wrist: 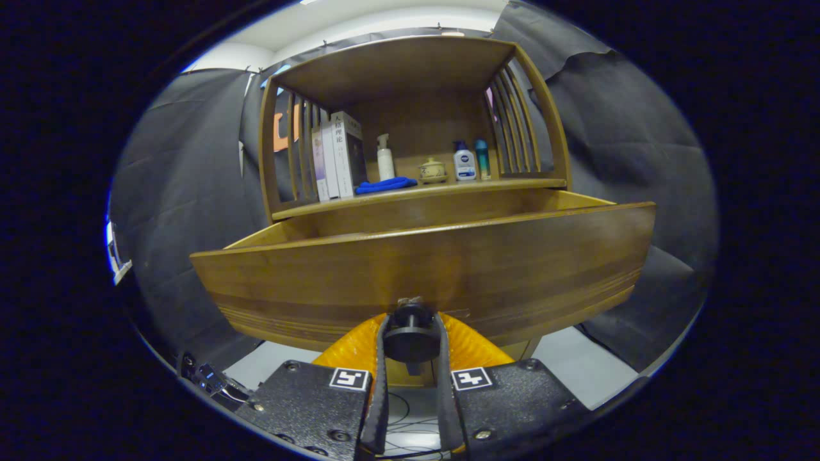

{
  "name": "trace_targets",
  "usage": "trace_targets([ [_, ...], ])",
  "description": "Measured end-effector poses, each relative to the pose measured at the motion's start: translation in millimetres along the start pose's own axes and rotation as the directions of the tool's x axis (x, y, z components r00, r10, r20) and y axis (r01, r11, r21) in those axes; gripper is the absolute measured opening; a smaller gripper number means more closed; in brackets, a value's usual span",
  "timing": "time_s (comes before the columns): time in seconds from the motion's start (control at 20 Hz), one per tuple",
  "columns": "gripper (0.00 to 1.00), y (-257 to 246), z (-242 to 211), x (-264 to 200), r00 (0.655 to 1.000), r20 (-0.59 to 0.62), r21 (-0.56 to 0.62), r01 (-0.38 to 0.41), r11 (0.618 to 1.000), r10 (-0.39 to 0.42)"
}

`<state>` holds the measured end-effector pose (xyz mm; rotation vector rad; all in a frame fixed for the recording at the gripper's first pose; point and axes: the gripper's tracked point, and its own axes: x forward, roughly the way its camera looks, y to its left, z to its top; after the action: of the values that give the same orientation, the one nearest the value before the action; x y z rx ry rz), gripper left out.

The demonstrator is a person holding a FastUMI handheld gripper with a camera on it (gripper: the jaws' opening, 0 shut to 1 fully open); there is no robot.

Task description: Pull open the drawer, take out the items inside it, and place them on the countertop above the cabinet.

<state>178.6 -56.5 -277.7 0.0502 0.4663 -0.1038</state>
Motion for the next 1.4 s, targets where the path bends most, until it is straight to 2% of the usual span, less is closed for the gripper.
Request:
trace_targets([
  [0.2,0.34,-0.8,-0.8,1.2,1.000,-0.027,-0.028,0.007,1.000,-0.008],
  [0.35,0.45,-5.0,-1.6,-0.2,0.994,-0.106,-0.041,0.015,0.999,-0.019],
  [0.45,0.53,5.8,13.3,-7.7,0.991,-0.127,-0.053,-0.041,0.998,0.034],
  [0.6,0.81,26.4,49.6,-31.0,0.983,-0.126,-0.036,-0.137,0.990,0.131],
  [0.75,1.00,30.8,77.3,-50.6,0.976,-0.142,-0.055,-0.171,0.984,0.162],
  [1.0,0.99,45.6,120.4,-47.0,0.966,-0.154,-0.073,-0.219,0.973,0.206],
  [1.2,0.99,40.2,123.7,-13.4,0.959,-0.243,-0.097,-0.176,0.980,0.148],
  [1.4,1.00,37.5,112.0,27.4,0.911,-0.403,-0.060,-0.122,0.991,0.088],
])
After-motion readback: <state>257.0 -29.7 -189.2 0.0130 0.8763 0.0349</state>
